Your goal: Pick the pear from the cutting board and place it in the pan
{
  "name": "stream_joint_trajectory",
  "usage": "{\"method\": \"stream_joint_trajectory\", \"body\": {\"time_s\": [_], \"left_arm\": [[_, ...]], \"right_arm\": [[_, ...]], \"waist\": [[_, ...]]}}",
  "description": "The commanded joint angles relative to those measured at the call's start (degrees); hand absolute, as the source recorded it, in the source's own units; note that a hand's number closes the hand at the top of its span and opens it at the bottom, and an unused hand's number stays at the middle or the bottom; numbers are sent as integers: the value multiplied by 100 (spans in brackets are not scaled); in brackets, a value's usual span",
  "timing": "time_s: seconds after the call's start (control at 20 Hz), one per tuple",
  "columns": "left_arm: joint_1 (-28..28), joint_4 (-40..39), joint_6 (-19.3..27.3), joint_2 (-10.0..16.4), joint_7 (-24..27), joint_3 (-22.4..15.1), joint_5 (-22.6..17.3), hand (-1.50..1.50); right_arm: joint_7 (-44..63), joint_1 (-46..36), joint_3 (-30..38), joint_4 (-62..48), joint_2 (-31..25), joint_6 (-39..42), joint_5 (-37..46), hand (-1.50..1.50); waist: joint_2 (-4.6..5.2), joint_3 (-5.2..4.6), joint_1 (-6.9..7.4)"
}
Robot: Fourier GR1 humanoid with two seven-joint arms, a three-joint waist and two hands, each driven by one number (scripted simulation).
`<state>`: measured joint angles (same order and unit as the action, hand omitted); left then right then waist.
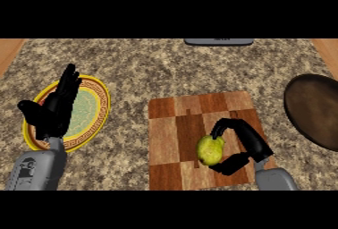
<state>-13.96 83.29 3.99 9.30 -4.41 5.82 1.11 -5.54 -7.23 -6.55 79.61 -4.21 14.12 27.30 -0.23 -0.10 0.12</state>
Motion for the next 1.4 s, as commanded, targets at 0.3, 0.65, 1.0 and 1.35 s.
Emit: {"method": "stream_joint_trajectory", "body": {"time_s": [0.3, 0.65, 1.0, 1.35], "left_arm": [[-104, 19, -186, 112, -117, -12, -76, 0], [-21, -162, -229, 121, 115, 8, -49, 0], [348, 146, -260, 129, 210, 76, -117, 0], [6, 292, -117, 197, -229, 219, -170, 0]], "right_arm": [[4099, -1336, 229, -238, -308, -1684, 2855, 150], [6627, -2890, -293, -70, 402, -1850, 4799, 150], [6750, -3280, 343, 431, 184, -1999, 4928, 150], [5802, -2606, 1526, 606, -485, -2968, 4154, 150]], "waist": [[-15, -58, 150], [12, -10, 98], [10, 10, 31], [25, 16, -11]]}}
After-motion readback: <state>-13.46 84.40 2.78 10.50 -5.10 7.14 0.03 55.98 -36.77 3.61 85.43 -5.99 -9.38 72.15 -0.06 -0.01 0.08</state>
